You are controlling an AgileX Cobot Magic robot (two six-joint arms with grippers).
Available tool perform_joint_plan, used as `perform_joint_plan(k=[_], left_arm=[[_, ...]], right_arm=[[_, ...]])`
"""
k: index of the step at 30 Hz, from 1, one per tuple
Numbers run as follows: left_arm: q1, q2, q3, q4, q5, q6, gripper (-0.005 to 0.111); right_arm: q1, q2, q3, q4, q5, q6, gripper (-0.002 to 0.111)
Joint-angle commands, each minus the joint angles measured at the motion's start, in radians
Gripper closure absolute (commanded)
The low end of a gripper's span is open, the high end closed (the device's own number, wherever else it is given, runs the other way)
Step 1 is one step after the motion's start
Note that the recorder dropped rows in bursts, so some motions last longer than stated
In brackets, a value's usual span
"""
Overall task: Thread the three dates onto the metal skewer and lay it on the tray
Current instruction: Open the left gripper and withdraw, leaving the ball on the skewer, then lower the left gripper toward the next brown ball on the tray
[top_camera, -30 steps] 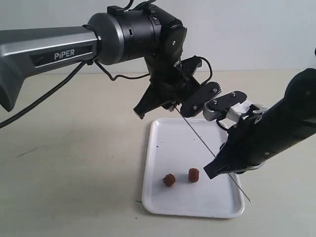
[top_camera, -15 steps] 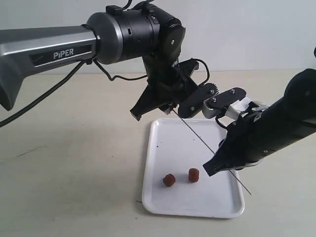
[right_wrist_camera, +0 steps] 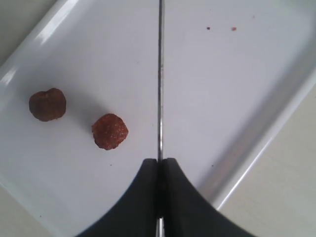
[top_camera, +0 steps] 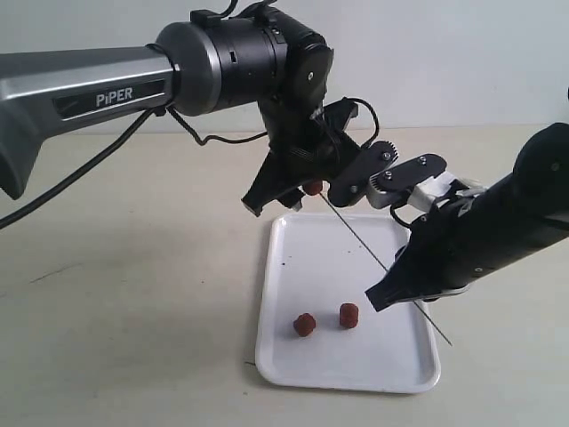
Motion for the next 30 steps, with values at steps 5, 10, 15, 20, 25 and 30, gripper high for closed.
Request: perform_joint_plan(k=[5,10,15,20,25,30], left_arm=[[0.002,-0.05,0.001,0.176,-0.02,-0.178,0.045],[0.022,-0.091,0.001,0.414,-0.024,-0.457,0.045],[0.076,-0.131,0.001,0.424,-0.014,-0.629,0.046],[0.149,-0.145,0.001,0.336,0.002,-0.77,0.049],[0.195,-0.126,0.001,0.1,0.036,-0.756,0.049],[0.196,-0.085,0.005,-0.046,0.074,-0.751,0.049]], right_arm=[[0.0,-0.006,0.0,0.01,-0.044,0.008,0.108],[0.0,-0.006,0.0,0.012,-0.065,0.008,0.108],[0.0,-0.006,0.0,0.051,-0.158,0.013,0.108],[0.0,-0.008,0.019,0.12,-0.282,0.013,0.108],[0.0,-0.044,0.071,0.152,-0.408,0.013,0.108],[0.0,-0.109,0.076,0.152,-0.376,0.013,0.108]])
